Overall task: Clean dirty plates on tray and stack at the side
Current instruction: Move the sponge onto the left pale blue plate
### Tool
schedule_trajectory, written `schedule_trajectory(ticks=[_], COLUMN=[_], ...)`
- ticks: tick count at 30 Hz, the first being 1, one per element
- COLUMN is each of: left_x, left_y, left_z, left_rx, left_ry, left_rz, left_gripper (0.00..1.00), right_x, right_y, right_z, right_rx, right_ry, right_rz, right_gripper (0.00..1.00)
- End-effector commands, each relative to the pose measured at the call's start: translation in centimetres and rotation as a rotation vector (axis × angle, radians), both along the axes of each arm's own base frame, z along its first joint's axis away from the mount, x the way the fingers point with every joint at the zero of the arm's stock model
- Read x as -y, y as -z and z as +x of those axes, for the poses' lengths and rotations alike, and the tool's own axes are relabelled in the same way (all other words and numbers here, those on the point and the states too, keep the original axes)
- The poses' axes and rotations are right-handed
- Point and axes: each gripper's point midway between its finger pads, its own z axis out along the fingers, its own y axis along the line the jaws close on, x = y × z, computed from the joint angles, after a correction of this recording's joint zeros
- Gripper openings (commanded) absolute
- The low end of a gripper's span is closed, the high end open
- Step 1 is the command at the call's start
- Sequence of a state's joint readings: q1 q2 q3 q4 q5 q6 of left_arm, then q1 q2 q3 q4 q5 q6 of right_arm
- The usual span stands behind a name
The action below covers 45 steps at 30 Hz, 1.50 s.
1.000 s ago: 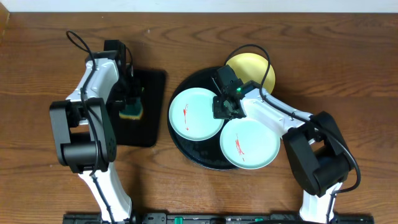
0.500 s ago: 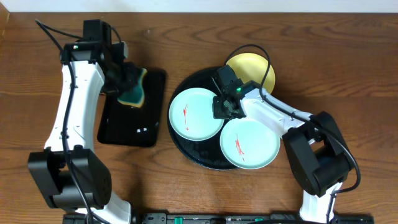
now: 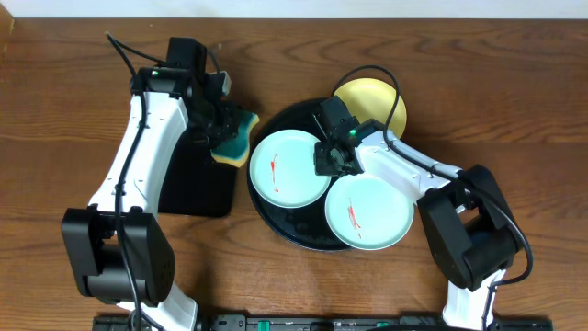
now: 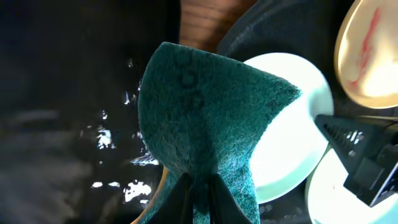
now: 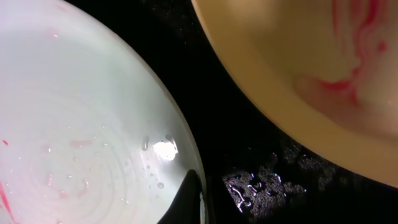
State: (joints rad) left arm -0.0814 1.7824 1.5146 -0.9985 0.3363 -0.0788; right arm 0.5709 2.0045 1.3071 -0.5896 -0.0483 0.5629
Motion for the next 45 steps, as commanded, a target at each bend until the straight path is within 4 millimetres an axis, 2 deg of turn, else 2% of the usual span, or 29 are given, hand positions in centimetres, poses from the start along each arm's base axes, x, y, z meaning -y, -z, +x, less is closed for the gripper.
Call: schedule_trajectory(ticks=[1, 8, 11, 18, 23, 26, 27, 32, 37, 45], left_x=[1.3, 3.9, 4.8, 5.8, 5.5, 4.9, 4.8, 4.8, 4.8, 7.0], left_y=[1.4, 5.3, 7.0, 8.3, 8.5, 8.4, 8.4, 8.4, 8.4, 8.4], left_z=[-0.9, -1.7, -2.2, -3.0, -2.6, -2.2, -2.0, -1.8, -1.9, -2.7], left_rx=[-0.057, -0.071, -0.06, -0.037, 0.005, 0.026, 0.039, 0.065, 0.081, 0.12], left_ry=[-0.031, -0.067, -0.075, -0.075, -0.076, -0.084, -0.058, 0.034, 0.121, 0.339], left_rz=[-0.043, -0.064, -0.01, 0.103, 0.167, 0.203, 0.216, 0.236, 0.255, 0.287], left_gripper=[0.07, 0.07, 0.07, 0.07, 0.07, 0.17, 0.27, 0.48, 0.57, 0.58], right_x=[-0.1, 0.1, 0.1, 0.1, 0.1, 0.1, 0.1, 0.1, 0.1, 0.1], right_y=[1.0, 1.0, 1.0, 1.0, 1.0, 1.0, 1.0, 1.0, 1.0, 1.0], right_z=[-0.2, -0.2, -0.2, -0.2, -0.2, -0.2, -0.2, -0.2, -0.2, -0.2], right_rx=[-0.015, -0.019, -0.019, -0.019, -0.019, -0.019, -0.019, -0.019, -0.019, -0.019], right_ry=[0.02, 0.033, 0.033, 0.033, 0.032, 0.032, 0.033, 0.033, 0.032, 0.032], right_rz=[-0.017, -0.017, -0.017, -0.017, -0.017, -0.017, -0.017, -0.017, -0.017, -0.017], right_gripper=[0.01, 0.01, 0.01, 0.01, 0.01, 0.01, 0.01, 0.01, 0.01, 0.01])
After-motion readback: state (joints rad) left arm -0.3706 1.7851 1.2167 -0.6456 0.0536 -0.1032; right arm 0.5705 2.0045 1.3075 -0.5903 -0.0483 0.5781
